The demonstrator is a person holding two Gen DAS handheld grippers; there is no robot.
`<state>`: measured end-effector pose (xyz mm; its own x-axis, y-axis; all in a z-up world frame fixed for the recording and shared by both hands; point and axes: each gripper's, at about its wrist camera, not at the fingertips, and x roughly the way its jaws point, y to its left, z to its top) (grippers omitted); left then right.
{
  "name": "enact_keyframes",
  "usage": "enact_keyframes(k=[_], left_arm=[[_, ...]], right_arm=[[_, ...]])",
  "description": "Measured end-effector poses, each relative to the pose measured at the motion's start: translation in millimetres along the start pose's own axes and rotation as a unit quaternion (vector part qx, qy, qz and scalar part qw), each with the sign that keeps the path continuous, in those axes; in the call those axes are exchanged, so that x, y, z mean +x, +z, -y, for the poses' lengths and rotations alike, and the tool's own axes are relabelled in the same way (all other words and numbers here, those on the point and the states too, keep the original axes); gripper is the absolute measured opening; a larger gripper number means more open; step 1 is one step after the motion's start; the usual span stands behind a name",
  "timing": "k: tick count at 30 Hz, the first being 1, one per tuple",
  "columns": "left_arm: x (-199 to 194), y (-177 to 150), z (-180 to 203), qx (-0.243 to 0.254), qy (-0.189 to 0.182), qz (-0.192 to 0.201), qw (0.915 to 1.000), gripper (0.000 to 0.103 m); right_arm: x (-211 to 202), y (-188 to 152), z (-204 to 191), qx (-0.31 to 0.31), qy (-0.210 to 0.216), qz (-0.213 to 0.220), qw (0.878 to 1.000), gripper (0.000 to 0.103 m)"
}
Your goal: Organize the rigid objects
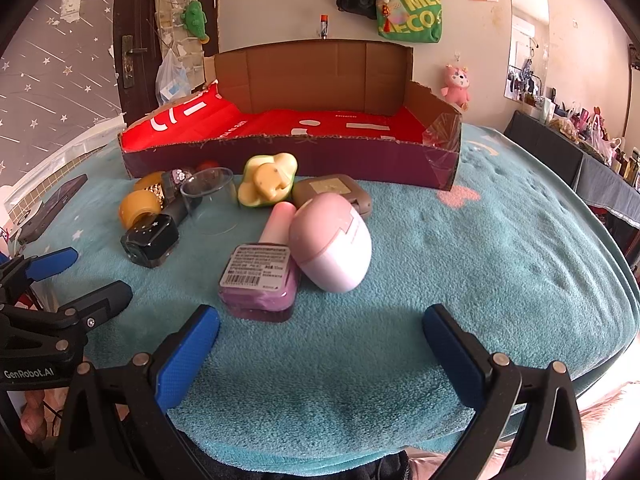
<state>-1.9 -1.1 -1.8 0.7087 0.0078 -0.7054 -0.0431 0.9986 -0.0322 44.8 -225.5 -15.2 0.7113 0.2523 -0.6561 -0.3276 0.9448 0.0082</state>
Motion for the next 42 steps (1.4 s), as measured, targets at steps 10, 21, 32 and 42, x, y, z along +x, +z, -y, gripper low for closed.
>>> enact_keyframes(k=[10,21,32,42], left_arm=[[2.0,0.6,1.7,-0.005,0.004,-0.003,1.0000,0.103],[0.4,-1.0,-1.3,-0.008,-0.003,0.002,1.0000,0.103],[-1.8,-1.5,-2.3,-0.009,-0.006,0.003,0.9999,0.103],[-3.8,0.1,-3.5,-0.010,-0.005,0.005,0.9999,0.097]], right_arm=[[-1.1,-0.3,0.0,0.000,0.002,0.001,1.000,0.103],[-2.3,-0.1,-0.2,0.000,0.002,0.002,1.000,0.103],[-3.6,-0.7,-1.1,-0.001,0.003,0.004,1.000,0.103],[-3.6,-0.7,-0.9,0.001,0.005,0.005,1.000,0.103]])
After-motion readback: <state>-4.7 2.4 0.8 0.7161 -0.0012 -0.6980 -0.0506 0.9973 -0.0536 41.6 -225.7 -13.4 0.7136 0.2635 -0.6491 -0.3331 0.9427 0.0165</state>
